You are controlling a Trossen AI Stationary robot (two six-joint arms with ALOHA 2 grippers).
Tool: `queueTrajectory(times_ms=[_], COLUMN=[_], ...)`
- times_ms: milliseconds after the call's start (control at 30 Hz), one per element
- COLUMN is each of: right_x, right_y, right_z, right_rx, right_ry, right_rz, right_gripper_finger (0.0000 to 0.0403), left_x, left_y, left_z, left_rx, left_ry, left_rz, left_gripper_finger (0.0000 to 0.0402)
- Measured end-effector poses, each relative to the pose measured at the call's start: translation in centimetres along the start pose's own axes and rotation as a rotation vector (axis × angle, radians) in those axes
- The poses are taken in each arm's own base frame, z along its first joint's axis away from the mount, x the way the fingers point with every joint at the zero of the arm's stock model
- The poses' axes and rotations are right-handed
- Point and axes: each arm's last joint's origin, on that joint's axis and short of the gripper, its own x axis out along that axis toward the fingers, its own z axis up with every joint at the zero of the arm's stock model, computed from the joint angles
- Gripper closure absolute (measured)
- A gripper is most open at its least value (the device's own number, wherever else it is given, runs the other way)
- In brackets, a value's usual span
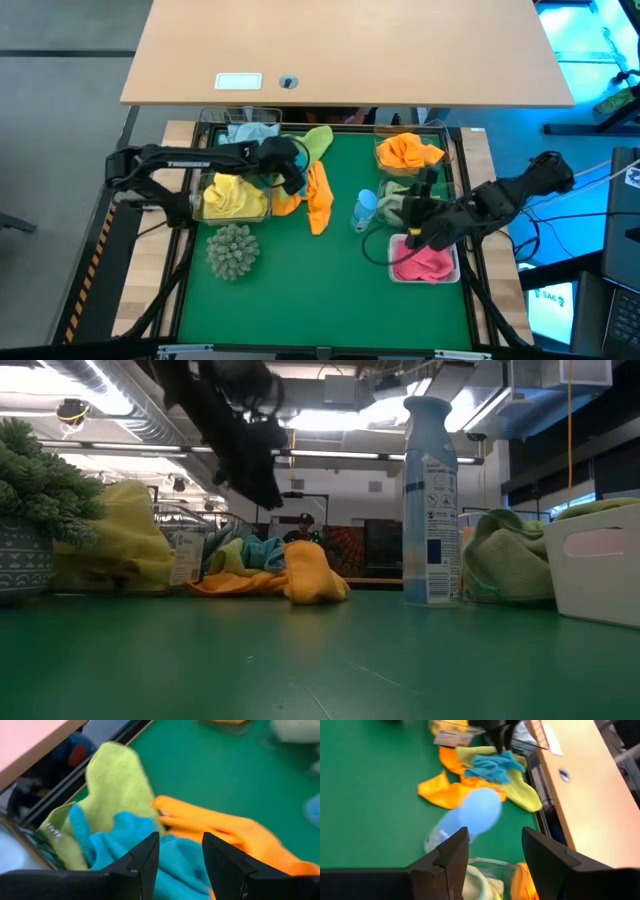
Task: Sort microfiber towel by color & place in baskets
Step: Put the blue microfiber towel into the gold wire basket
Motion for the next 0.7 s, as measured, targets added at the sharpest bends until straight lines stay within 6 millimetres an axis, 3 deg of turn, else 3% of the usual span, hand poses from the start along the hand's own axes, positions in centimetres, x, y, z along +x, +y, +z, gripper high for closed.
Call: queueTrajectory(times_ms=[367, 700], right_x=[-0.5, 1.5], right_y=[-5.3, -8.0], right_z=[-1.2, -4.6], right_rx=[0.141, 0.266], right_ry=[0.028, 0.106], right_rz=[-0.109, -0.108], right_gripper_finger=[0.0221, 0.0221], left_x=[4.7, 4.7], left_y=[0.8, 0.0], left_z=[-1.2, -0.9], left_rx=[0.011, 0.042], left_ry=[0.109, 0.064], left_rz=[0.062, 0.021], left_gripper_finger=[0.0258, 0.0258])
